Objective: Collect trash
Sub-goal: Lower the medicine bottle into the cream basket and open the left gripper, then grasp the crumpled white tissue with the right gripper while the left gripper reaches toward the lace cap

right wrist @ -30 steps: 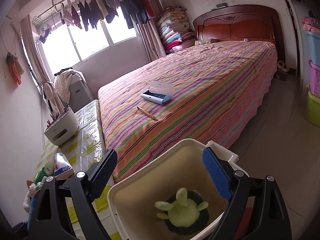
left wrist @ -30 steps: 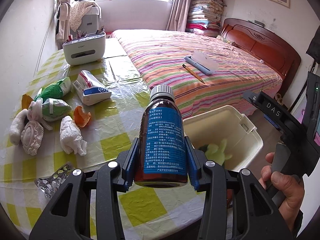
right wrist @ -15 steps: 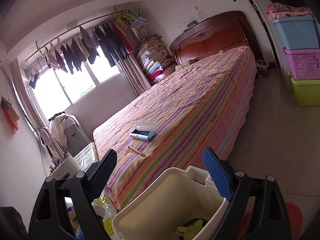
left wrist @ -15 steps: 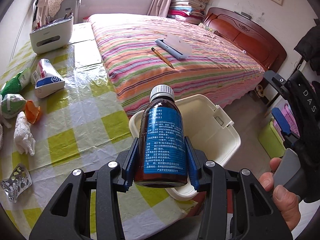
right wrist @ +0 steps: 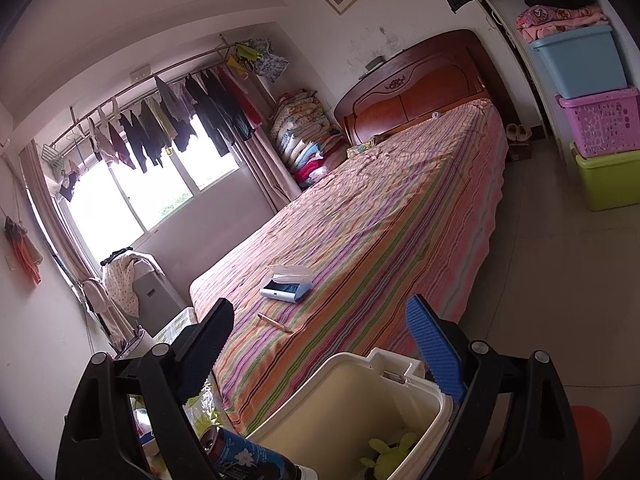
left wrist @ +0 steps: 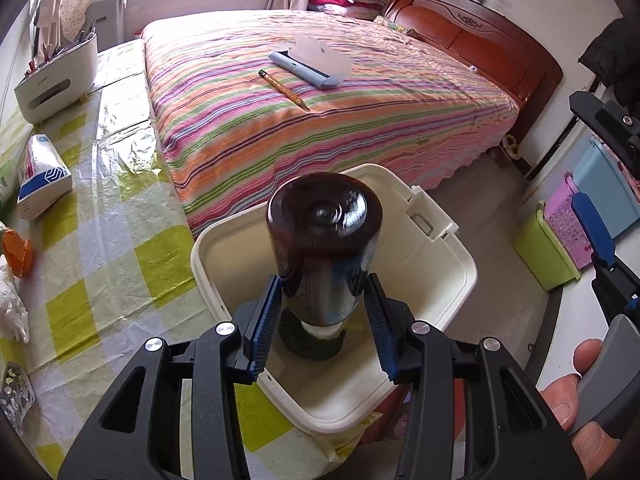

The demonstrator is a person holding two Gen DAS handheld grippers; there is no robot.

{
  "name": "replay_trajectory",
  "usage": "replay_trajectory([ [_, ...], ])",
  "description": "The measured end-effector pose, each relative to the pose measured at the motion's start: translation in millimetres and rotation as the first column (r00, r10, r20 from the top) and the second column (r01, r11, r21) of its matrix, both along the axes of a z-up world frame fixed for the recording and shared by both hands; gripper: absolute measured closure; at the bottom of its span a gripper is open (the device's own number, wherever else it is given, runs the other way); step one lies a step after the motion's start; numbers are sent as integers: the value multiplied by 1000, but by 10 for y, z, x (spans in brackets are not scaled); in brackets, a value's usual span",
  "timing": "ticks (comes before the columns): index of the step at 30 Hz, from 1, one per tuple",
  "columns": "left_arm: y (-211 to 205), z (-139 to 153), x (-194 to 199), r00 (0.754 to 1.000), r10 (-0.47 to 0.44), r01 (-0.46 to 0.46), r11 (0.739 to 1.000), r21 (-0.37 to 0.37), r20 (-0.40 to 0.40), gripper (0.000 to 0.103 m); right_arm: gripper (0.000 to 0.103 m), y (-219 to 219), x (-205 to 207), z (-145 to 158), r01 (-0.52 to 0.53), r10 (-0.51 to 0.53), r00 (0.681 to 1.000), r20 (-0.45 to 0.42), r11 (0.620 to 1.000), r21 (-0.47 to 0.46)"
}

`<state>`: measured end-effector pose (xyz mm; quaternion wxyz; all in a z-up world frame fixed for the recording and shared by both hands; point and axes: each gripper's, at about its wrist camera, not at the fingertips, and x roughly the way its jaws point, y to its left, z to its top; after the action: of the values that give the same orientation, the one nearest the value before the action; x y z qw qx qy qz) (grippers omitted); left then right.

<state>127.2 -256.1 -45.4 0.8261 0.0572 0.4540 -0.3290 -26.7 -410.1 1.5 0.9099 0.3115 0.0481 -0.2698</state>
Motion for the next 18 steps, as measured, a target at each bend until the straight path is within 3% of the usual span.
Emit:
replay_trajectory([
  [2, 76, 74, -12, 999, 11, -11, 1000, -10, 35, 59, 17, 14, -15, -7, -1, 1, 1000, 4, 1000, 4],
  [7, 398, 322, -2, 993, 55, -53, 998, -22, 104, 38, 17, 48, 16, 1, -16, 16, 1000, 0, 1000, 0],
  [13, 900, 549, 35, 977, 115, -112, 993, -24, 181, 37, 17, 203, 106, 49, -60, 60, 998, -11, 998, -36],
  [18, 1476, 612, 71, 949, 200, -206, 979, -3, 242, 29, 17, 411, 260, 81, -130, 127, 991, -43, 989, -71],
])
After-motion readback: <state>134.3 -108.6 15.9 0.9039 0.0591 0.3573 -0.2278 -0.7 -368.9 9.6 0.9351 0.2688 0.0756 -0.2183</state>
